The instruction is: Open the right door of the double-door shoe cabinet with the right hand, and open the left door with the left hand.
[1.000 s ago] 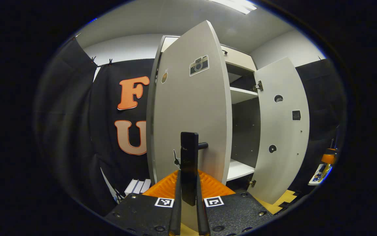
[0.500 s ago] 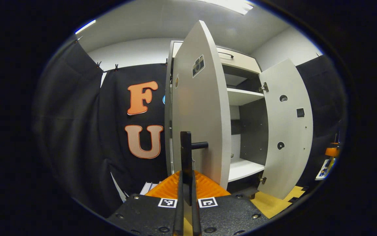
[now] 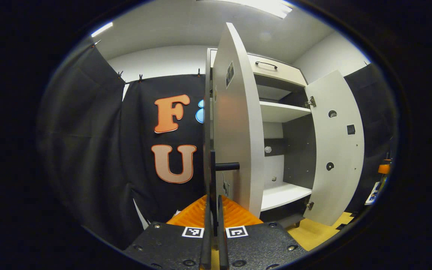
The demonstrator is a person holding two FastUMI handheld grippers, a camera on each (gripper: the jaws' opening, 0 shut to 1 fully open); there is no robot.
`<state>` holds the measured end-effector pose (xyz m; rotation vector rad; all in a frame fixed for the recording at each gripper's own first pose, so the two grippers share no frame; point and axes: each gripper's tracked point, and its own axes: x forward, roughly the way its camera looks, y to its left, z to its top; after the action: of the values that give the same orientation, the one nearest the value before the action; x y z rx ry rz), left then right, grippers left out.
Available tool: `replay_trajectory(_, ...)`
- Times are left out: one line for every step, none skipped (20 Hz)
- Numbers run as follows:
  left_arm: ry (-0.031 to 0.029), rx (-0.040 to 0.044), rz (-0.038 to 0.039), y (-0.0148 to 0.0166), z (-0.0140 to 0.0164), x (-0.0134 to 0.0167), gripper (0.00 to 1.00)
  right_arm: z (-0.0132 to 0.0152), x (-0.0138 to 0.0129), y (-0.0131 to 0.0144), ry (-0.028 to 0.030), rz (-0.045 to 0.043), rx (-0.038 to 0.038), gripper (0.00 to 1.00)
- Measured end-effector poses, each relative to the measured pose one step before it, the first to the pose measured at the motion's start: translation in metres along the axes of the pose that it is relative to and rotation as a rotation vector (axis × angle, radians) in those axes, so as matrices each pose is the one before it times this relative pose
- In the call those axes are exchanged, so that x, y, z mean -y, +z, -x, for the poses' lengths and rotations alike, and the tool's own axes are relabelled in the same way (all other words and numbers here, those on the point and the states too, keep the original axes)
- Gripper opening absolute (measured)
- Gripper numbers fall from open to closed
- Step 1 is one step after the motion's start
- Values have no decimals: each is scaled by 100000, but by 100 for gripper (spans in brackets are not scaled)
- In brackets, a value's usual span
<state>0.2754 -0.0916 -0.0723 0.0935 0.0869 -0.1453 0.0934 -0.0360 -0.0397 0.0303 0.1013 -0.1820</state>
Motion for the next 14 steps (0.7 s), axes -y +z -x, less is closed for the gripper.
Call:
replay_trajectory(-1251, 134, 1130, -6, 89, 183, 8, -24, -126, 22, 270, 435, 150, 98)
replay_trajectory(-1694, 374, 1731, 118, -43, 506, 7, 37, -219, 114, 564, -47, 244, 98)
replay_trajectory(-491, -156, 762, -95, -61, 124, 3, -56, -181, 213, 578, -377, 316, 98)
replay_trajectory(-322, -452, 678, -118, 85, 30, 4, 27, -341, 124, 631, -278, 284, 100)
replay_trajectory(5, -328, 817, -101, 161, 51, 4, -9, -398, 72, 487, -134, 184, 99)
replay_trajectory(306, -404, 776, -139, 135, 19, 4, -16, -188, 52, 393, 89, 70, 98)
replay_trajectory(309, -340, 908, -47, 292, 47, 4, 34, 39, 57, 395, 156, 39, 98)
replay_trajectory(561, -398, 752, -93, 295, 84, 4, 102, -146, -7, 419, 179, -98, 98)
replay_trajectory(-3, -402, 441, -52, 401, 108, 4, 67, 39, -5, 440, 259, -32, 98)
replay_trajectory(104, -206, 104, -82, 271, 43, 4, -11, -103, 12, 400, 283, -42, 98)
replay_trajectory(93, 25, -40, 10, 306, 53, 2, 24, -175, -29, 479, 195, 45, 98)
replay_trajectory(587, 35, -336, 14, 357, -23, 2, -5, -183, -60, 642, 157, -198, 98)
replay_trajectory(725, 223, -304, 33, 317, 7, 2, -31, -17, -127, 695, 174, -213, 98)
replay_trajectory(586, 387, 61, 96, 286, 140, 2, -53, -22, -50, 662, 183, -189, 98)
